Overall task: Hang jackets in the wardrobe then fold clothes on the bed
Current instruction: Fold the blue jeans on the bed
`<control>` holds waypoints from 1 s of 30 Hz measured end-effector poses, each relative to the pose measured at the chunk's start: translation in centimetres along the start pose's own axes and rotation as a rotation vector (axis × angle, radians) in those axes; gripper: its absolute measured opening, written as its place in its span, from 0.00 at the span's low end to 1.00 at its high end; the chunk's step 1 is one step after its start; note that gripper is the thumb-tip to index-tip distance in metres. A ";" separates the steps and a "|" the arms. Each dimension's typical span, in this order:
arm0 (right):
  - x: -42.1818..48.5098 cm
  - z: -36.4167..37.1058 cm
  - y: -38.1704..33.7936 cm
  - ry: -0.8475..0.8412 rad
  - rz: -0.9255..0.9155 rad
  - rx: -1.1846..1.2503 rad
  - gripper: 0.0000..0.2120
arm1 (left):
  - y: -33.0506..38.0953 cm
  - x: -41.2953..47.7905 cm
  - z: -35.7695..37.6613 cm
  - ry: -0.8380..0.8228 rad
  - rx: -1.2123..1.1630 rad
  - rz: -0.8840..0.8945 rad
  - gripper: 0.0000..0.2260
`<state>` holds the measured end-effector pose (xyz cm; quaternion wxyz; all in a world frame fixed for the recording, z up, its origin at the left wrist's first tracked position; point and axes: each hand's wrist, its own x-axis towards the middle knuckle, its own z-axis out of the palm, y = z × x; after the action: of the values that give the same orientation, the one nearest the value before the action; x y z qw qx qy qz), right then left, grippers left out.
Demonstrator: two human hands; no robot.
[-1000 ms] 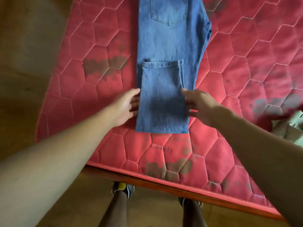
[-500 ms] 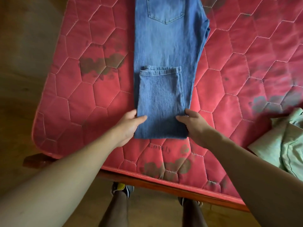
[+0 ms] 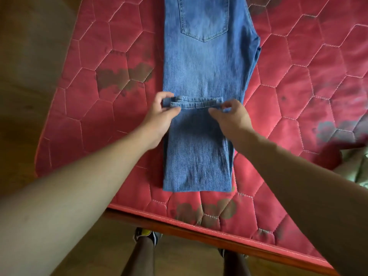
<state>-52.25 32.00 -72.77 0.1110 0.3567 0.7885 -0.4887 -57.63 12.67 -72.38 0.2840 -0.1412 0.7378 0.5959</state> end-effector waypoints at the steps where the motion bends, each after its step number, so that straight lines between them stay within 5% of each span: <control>1: 0.7 0.2 -0.2 0.006 0.013 -0.015 0.10 | 0.3 0.7 0.2 -0.026 0.039 0.037 0.15; 7: 1.9 0.3 0.4 0.093 0.031 0.100 0.06 | 0.9 2.5 -0.2 -0.176 0.001 -0.048 0.15; 16: 2.9 0.3 -1.7 -0.026 -0.130 0.027 0.07 | 0.0 3.3 0.0 0.132 0.035 0.152 0.16; 22: 3.5 0.7 -2.4 -0.044 -0.264 -0.078 0.11 | 1.0 3.7 0.7 0.078 0.064 0.157 0.18; 25: 3.5 0.6 -2.6 -0.066 -0.227 0.029 0.18 | 1.5 4.0 0.9 0.044 0.112 0.210 0.14; 30: 4.1 -0.9 -4.2 -0.047 -0.154 0.251 0.17 | 2.6 5.1 1.0 0.092 0.175 0.256 0.09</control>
<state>-57.83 33.52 -71.58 0.0464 0.2946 0.7433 -0.5988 -62.86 14.95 -73.39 0.1829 -0.0481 0.8110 0.5536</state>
